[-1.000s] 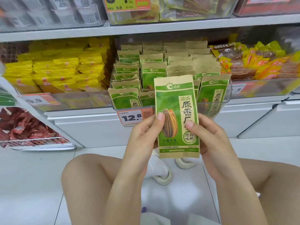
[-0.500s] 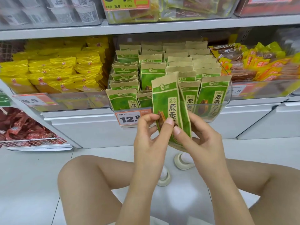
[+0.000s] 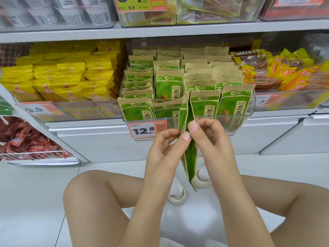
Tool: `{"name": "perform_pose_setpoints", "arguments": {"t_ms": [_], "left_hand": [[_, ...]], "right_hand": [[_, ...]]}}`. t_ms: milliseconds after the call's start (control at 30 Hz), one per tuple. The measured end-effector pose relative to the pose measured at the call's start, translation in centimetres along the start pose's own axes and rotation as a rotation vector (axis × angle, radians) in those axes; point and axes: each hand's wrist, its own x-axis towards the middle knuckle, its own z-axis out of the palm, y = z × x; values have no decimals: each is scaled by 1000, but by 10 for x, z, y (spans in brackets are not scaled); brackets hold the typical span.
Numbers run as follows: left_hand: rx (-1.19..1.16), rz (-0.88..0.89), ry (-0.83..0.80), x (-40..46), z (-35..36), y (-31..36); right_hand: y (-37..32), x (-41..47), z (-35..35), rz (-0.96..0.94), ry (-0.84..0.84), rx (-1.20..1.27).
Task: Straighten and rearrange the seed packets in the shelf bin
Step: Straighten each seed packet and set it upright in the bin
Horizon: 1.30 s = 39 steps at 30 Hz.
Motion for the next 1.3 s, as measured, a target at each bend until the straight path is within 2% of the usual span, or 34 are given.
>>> {"name": "perform_pose_setpoints", "arguments": {"t_ms": [233, 467, 667, 767, 867, 1033, 1300], "left_hand": [[-19, -7, -24, -2, 1, 2], [-2, 0, -73, -1, 0, 3], [93, -20, -184, 0, -8, -5], [96, -3, -145, 0, -10, -5], [26, 26, -41, 0, -9, -1], [-119, 73, 142, 2, -7, 4], [-122, 76, 162, -1, -8, 8]], "right_hand": [[-11, 11, 6, 72, -23, 62], [-11, 10, 6, 98, 31, 86], [-7, 14, 2, 150, 86, 152], [-3, 11, -3, 141, 15, 126], [5, 0, -10, 127, -108, 57], [11, -12, -17, 235, -310, 103], [3, -13, -22, 203, -338, 126]]}}
